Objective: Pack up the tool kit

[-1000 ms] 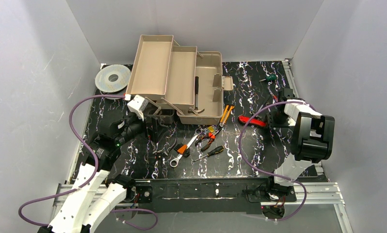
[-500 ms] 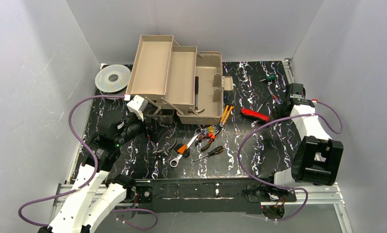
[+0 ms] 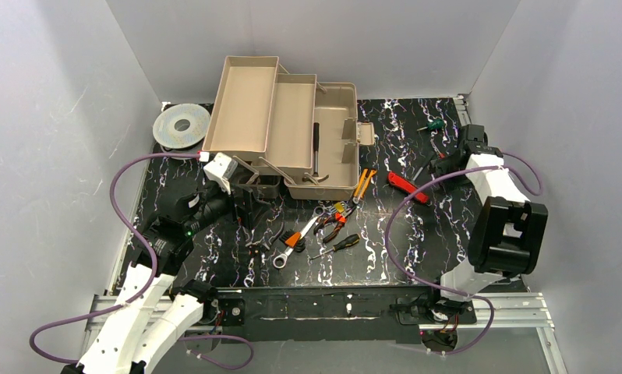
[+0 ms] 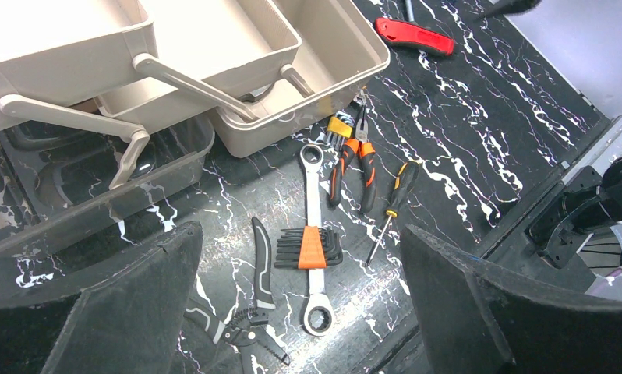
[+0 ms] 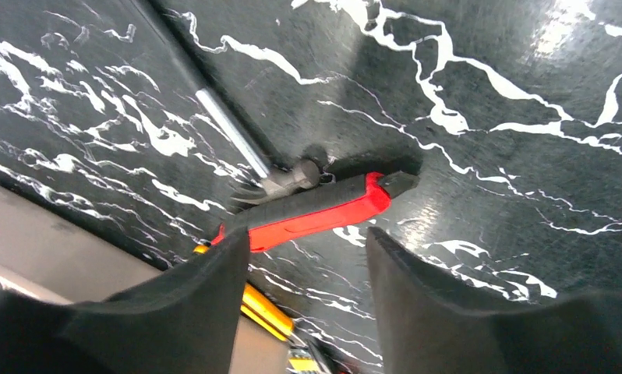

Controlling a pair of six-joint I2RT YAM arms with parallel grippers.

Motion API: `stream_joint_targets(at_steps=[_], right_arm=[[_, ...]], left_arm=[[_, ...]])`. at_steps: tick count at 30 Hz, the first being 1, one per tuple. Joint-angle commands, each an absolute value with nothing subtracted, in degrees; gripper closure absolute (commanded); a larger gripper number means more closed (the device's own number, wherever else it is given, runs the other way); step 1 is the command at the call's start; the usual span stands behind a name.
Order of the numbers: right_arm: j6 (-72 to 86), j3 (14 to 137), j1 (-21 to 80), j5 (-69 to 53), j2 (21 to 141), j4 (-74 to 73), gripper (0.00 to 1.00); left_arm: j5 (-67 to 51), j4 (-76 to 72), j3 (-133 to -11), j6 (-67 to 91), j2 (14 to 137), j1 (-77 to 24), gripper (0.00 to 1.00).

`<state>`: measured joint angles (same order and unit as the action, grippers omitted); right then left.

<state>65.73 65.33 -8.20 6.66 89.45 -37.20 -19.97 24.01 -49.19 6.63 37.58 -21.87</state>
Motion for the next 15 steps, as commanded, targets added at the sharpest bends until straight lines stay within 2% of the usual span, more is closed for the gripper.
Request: stream_joint_targets(at_steps=[1,5,15], right_arm=[[64.30,66.30,-7.00,2.79,91.82,-35.84,0.26],[63.09,68.76,-5.30,3.60,94.80,-36.40,0.18],[77.34,66.11,-2.13,4.47,96.04,-35.29,0.12]], left_arm=[[-19.82,23.91,-48.74,6.49,36.88,-22.07,0.02],[-20.04,23.91,-48.85,6.50,36.98,-22.06,0.02],[-20.05,23.92,-48.86,6.50,36.65,-22.07,0.02]])
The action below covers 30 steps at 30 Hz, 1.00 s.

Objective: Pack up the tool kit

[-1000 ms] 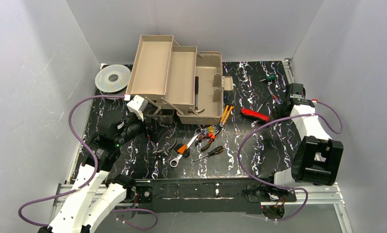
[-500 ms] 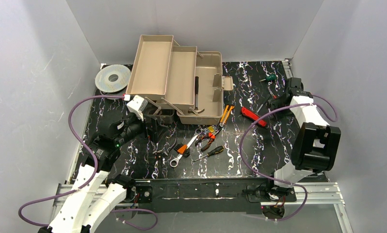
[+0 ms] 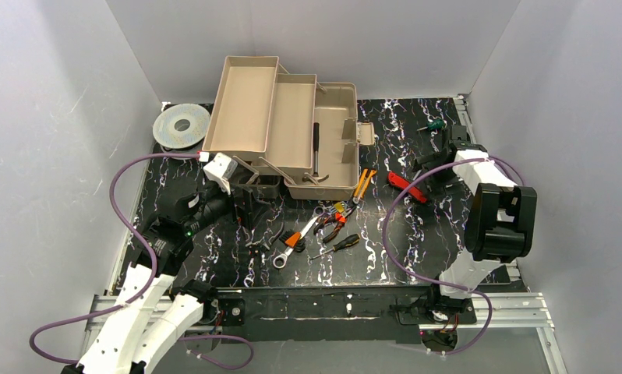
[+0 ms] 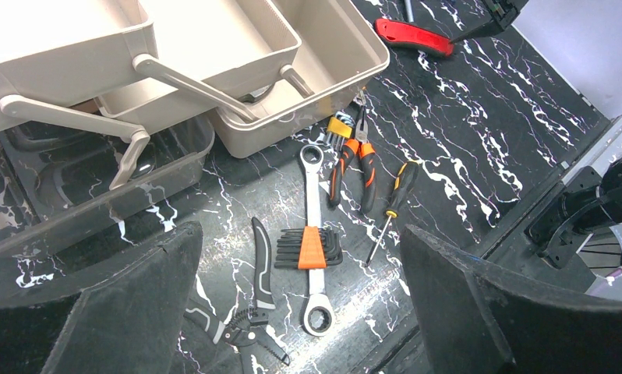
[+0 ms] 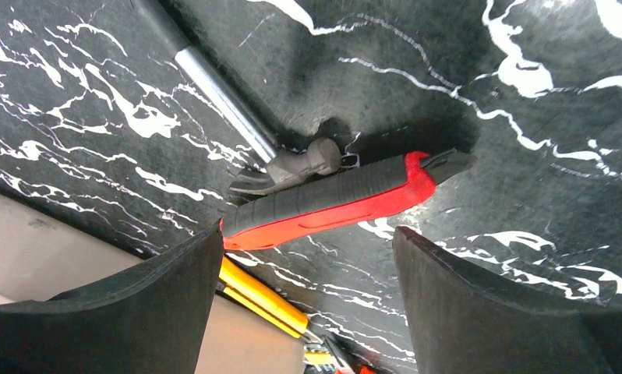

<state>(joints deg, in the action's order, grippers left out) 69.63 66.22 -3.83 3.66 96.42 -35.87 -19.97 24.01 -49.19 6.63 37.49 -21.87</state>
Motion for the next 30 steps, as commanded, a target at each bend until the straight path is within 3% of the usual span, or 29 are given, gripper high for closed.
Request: stream_joint_targets(at_steps=[1,15,20,23,27,30], right_arm=[[79.07,65.90,-1.74,5.19,96.04,-35.45,0.12],[90.21,65.12,-1.74,6.87,102.51,-35.10,0.15],[89.88,64.83,-2.20,8.03,102.12,-36.37,0.34],[89.06,63.33,-2.25,9.82,99.21,-35.50,0.56],[87.13,60.87,-2.45,12.30,94.54,-33.81,0.70],[83.63,60.41,-2.45,13.19,91.23,-33.15,0.71]], left_arm=[[-20.04,23.96,-48.85,6.49,36.55,-22.08,0.02],[-20.13,24.01,-48.78,6.50,36.31,-22.06,0.02],[-19.97,24.12,-48.78,6.42,36.17,-22.06,0.02],[-19.80,24.16,-48.77,6.42,36.12,-22.11,0.02],[-19.71,24.18,-48.78,6.43,36.06,-22.06,0.02],[-19.75,24.19,-48.77,6.40,36.23,-22.06,0.02]])
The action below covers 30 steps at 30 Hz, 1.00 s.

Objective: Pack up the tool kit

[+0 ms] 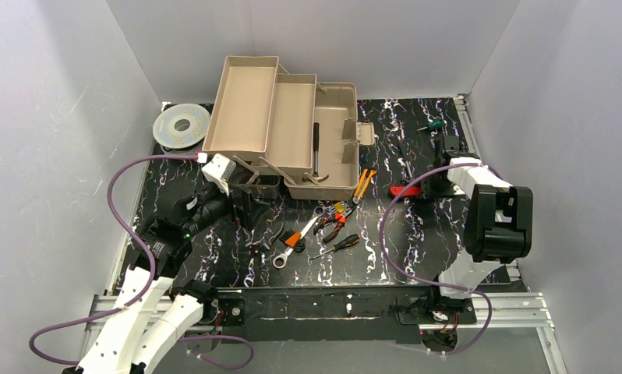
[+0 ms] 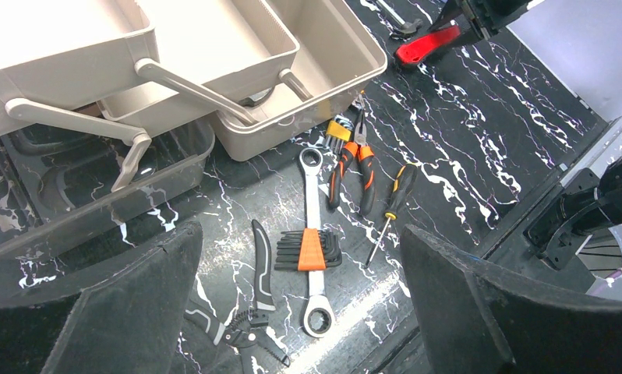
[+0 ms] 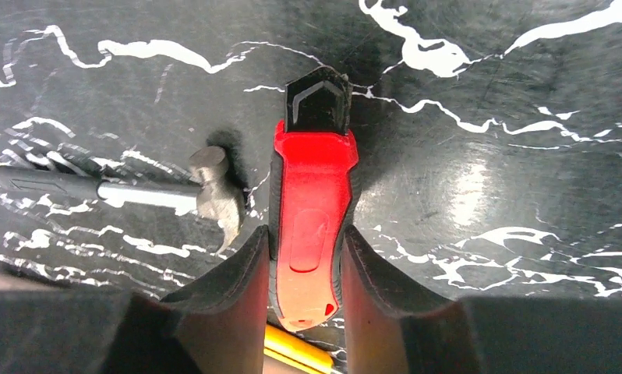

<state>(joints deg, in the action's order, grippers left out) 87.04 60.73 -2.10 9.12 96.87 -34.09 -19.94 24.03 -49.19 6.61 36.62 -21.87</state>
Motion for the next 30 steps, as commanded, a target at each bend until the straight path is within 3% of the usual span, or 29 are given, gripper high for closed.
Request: stream_joint_targets(at_steps=[1,6,8,10,14,21,30], right_arm=[[81.95,60.29,-2.46,13.26,90.11,-32.58,0.71],[67.82,58.60,-2.43,10.44,84.21,-26.64,0.74],[57.98,56.91,-2.39,2.87,81.50,-17.18,0.78],[49.93,55.32,-2.45,-7.66,79.22,-9.02,0.89],[45.14,56.87,-0.64,-20.78,76.95,-1.38,0.88],[38.87,74.12,14.15,-21.71,82.20,-6.04,0.94],[30.27,104.94,27.99,-15.83,101.50,-19.71,0.94]], left_arm=[[-19.76,24.25,-48.72,6.35,36.17,-22.07,0.02],[-19.67,24.22,-48.82,6.33,36.29,-22.07,0.02],[-19.69,24.26,-48.83,6.33,36.30,-22.10,0.02],[-19.73,24.21,-48.86,6.34,36.44,-22.06,0.02],[-19.86,24.09,-48.81,6.47,36.87,-22.06,0.02],[-20.21,23.82,-48.95,6.81,37.60,-22.06,0.02],[-19.35,23.99,-48.87,6.68,38.13,-22.08,0.02]])
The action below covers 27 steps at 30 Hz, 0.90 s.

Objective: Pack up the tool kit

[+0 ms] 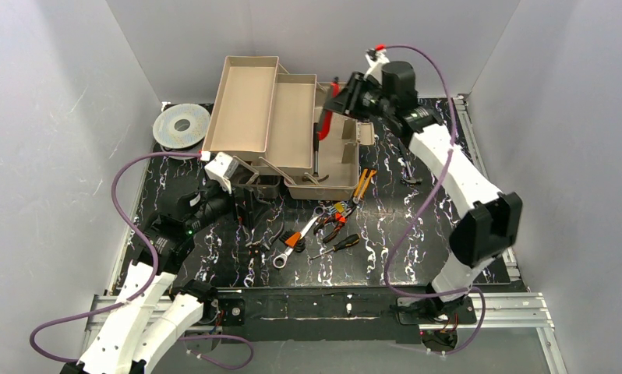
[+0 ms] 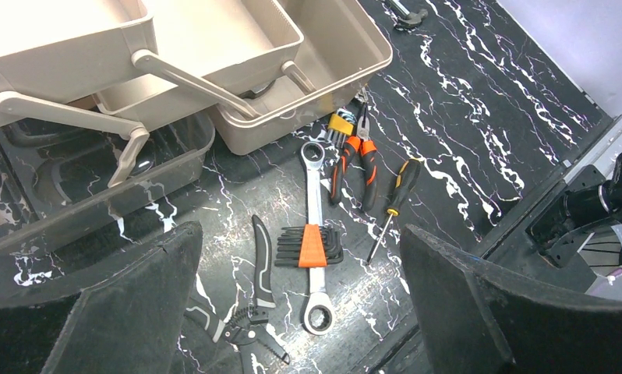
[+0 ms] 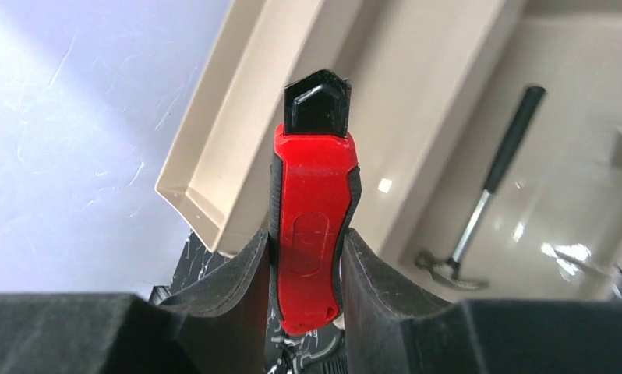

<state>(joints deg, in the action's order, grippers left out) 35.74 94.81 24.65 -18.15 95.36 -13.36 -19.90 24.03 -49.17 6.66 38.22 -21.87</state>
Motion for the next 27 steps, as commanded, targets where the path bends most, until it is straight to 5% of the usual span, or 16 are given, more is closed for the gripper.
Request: stream_joint_targets(at_steps=[1,10,12,14,16,27], right_arm=[[29.96,108.32,28.74,-15.08,103.81,-21.20,0.94],[30.73,124.46,32.26,-12.73,118.46,-25.10,0.89],[30.84,126.20,32.76,-12.55,120.20,-25.63,0.71],[30.16,127.48,33.03,-13.13,121.06,-26.61,0.37],[29.04,127.00,33.20,-12.52,119.96,-27.04,0.24],[19.89,106.02,32.05,-8.96,96.93,-23.64,0.18]], left_arm=[[-19.28,23.99,-48.85,6.68,38.09,-22.06,0.02],[-18.96,24.24,-48.77,6.49,37.77,-22.06,0.02],[-18.88,24.26,-48.69,6.46,37.71,-22.07,0.02],[-18.86,24.26,-48.69,6.42,37.78,-22.06,0.02],[-18.81,24.26,-48.69,6.47,37.87,-22.06,0.02],[-18.43,24.35,-48.75,6.15,38.74,-22.06,0.02]])
